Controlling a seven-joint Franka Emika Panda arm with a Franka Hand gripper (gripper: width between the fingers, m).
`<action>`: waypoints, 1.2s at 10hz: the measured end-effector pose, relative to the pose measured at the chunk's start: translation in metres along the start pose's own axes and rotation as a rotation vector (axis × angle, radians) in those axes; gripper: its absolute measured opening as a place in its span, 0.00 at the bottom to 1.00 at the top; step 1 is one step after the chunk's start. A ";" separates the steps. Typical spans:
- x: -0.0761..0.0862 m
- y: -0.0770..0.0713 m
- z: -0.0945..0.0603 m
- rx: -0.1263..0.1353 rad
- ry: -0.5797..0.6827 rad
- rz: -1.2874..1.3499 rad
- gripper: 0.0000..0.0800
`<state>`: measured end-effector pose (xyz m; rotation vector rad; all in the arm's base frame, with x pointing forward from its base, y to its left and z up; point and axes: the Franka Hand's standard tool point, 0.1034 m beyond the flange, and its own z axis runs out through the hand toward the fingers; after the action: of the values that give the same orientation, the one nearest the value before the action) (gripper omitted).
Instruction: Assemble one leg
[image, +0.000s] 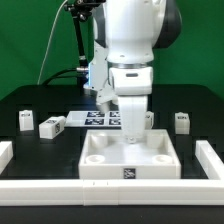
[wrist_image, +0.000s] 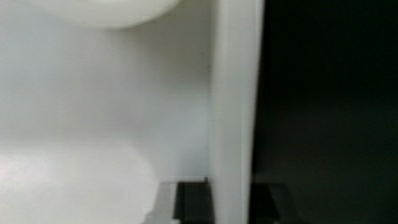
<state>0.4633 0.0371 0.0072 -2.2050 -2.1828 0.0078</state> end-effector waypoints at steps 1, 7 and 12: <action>0.007 0.007 0.001 -0.007 0.007 -0.008 0.07; 0.029 0.040 0.000 -0.034 0.027 -0.026 0.07; 0.037 0.039 0.000 -0.009 0.028 -0.012 0.32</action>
Offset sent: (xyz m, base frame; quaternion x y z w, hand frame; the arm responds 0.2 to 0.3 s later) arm 0.0279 0.0221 -0.0132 0.0055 0.0185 -0.0154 0.9997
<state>0.5031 0.0737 0.0064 -2.1823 -2.1857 -0.0331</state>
